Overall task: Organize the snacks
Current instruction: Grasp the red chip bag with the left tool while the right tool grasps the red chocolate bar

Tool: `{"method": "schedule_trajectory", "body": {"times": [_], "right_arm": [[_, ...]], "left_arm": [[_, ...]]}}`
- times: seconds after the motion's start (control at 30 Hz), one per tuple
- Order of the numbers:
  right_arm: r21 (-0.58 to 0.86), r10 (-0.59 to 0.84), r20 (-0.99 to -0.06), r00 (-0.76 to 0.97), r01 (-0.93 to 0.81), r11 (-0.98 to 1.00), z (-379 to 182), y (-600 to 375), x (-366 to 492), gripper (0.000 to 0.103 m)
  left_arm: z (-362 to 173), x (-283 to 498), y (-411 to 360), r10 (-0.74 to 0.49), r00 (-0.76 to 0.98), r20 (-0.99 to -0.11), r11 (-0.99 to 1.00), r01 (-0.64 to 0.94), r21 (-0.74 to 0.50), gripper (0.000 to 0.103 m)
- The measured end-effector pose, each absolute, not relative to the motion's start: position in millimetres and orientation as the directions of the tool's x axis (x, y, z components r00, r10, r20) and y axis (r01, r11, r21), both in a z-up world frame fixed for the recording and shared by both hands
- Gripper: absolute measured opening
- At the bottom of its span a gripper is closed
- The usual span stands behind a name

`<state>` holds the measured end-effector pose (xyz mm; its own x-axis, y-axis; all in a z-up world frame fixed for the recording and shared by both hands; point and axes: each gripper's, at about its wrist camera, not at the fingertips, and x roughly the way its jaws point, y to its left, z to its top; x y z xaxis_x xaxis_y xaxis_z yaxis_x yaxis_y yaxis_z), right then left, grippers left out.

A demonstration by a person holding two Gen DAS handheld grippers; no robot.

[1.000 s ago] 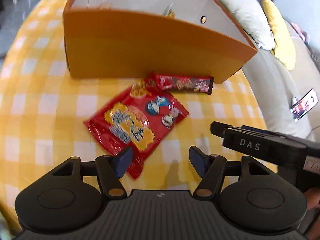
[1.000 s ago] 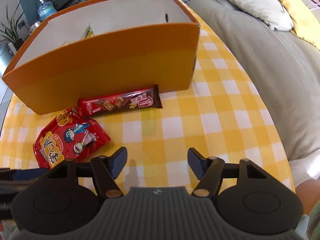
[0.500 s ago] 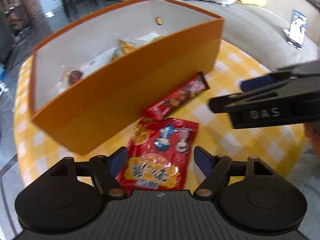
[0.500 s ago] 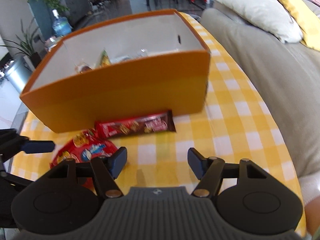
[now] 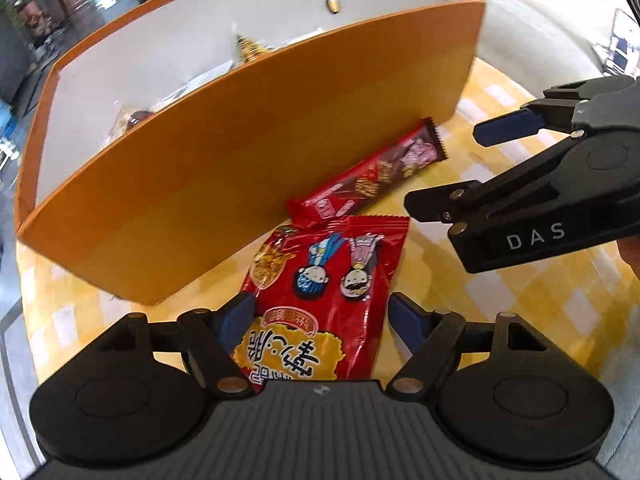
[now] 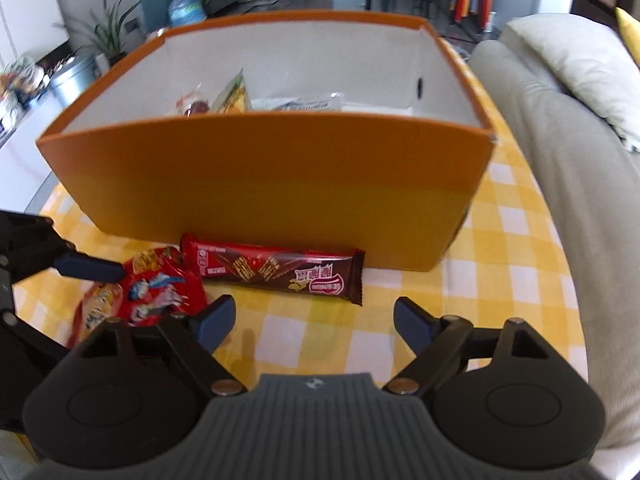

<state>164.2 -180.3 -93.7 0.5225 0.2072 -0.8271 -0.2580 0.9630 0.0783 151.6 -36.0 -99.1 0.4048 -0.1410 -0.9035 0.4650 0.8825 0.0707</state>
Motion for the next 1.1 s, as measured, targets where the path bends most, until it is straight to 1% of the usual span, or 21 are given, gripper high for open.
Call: {"method": "schedule_trajectory", "body": {"times": [0.07,0.1,0.17,0.3,0.37,0.4,0.43,0.47,0.5,0.53,0.57,0.63,0.67,0.7,0.8,0.97,1.03,1.1], "right_arm": [[0.081,0.214,-0.831,0.513,-0.269,0.96,-98.4,-181.9,170.6,0.083],[0.079,0.214,-0.831,0.514,-0.272,0.959,-100.0,-182.7,173.5,0.083],[0.063,0.202,-0.833,0.515,-0.274,0.96,-103.1,-184.1,179.3,0.083],[0.098,0.23,-0.836,0.498,-0.277,0.956,-109.7,-187.0,188.6,0.082],[0.121,0.247,-0.841,0.482,-0.277,0.953,-113.7,-187.7,192.2,0.071],[0.127,0.252,-0.841,0.479,-0.278,0.952,-114.1,-187.7,192.7,0.07],[0.123,0.249,-0.838,0.485,-0.276,0.953,-113.9,-186.7,192.9,0.061],[0.126,0.253,-0.838,0.484,-0.28,0.952,-113.2,-186.2,192.6,0.049],[0.131,0.257,-0.841,0.476,-0.281,0.951,-112.2,-185.9,192.7,0.045],[0.127,0.249,-0.847,0.469,-0.277,0.952,-111.0,-184.8,192.0,0.033],[0.127,0.245,-0.856,0.455,-0.274,0.953,-110.3,-184.3,191.4,0.017],[0.145,0.256,-0.862,0.438,-0.273,0.951,-107.4,-183.7,187.8,0.006],[0.161,0.272,-0.86,0.432,-0.276,0.948,-105.3,-183.0,184.7,0.002],[0.17,0.28,-0.861,0.424,-0.279,0.945,-103.2,-181.5,181.7,0.0],[0.19,0.298,-0.868,0.398,-0.288,0.938,-98.8,-173.6,170.6,0.0],[0.193,0.298,-0.897,0.326,-0.318,0.928,-92.0,-161.6,154.3,0.0],[0.22,0.326,-0.904,0.277,-0.352,0.91,-90.2,-157.9,150.3,0.0],[0.193,0.321,-0.902,0.289,-0.396,0.898,-85.0,-151.6,142.6,0.002]], "left_arm": [[-97.8,152.3,-33.7,-0.135,0.408,-0.903,0.897,0.438,0.065,0.079],[-96.8,152.2,-31.8,-0.138,0.407,-0.903,0.904,0.425,0.054,0.074],[-94.3,151.3,-28.2,-0.139,0.41,-0.901,0.916,0.4,0.041,0.069],[-94.8,146.2,-24.5,-0.075,0.414,-0.907,0.946,0.318,0.067,0.068],[-94.1,143.3,-22.7,-0.063,0.412,-0.909,0.956,0.287,0.064,0.068],[-94.2,141.8,-21.5,-0.066,0.409,-0.91,0.959,0.277,0.055,0.069],[-93.9,140.5,-20.6,-0.07,0.405,-0.912,0.962,0.268,0.045,0.07],[-93.6,139.3,-19.2,-0.076,0.402,-0.912,0.965,0.26,0.034,0.07],[-94.2,140.0,-15.9,-0.083,0.4,-0.913,0.967,0.252,0.022,0.07],[-93.8,139.3,-13.9,-0.09,0.398,-0.913,0.97,0.243,0.011,0.071],[-93.4,138.4,-11.0,-0.095,0.398,-0.912,0.973,0.232,0.0,0.072],[-92.2,137.2,-5.9,-0.108,0.403,-0.909,0.978,0.209,-0.023,0.073],[-91.4,136.5,-3.7,-0.117,0.405,-0.907,0.978,0.203,-0.035,0.074],[-90.6,135.7,-1.9,-0.124,0.406,-0.905,0.979,0.201,-0.044,0.076],[-88.7,132.3,2.7,-0.133,0.41,-0.902,0.975,0.218,-0.045,0.081],[-83.3,130.0,8.8,-0.146,0.403,-0.903,0.963,0.266,-0.037,0.086],[-81.8,130.0,11.3,-0.151,0.405,-0.902,0.965,0.257,-0.046,0.088],[-80.3,131.2,13.6,-0.146,0.408,-0.901,0.971,0.233,-0.051,0.089]]}}
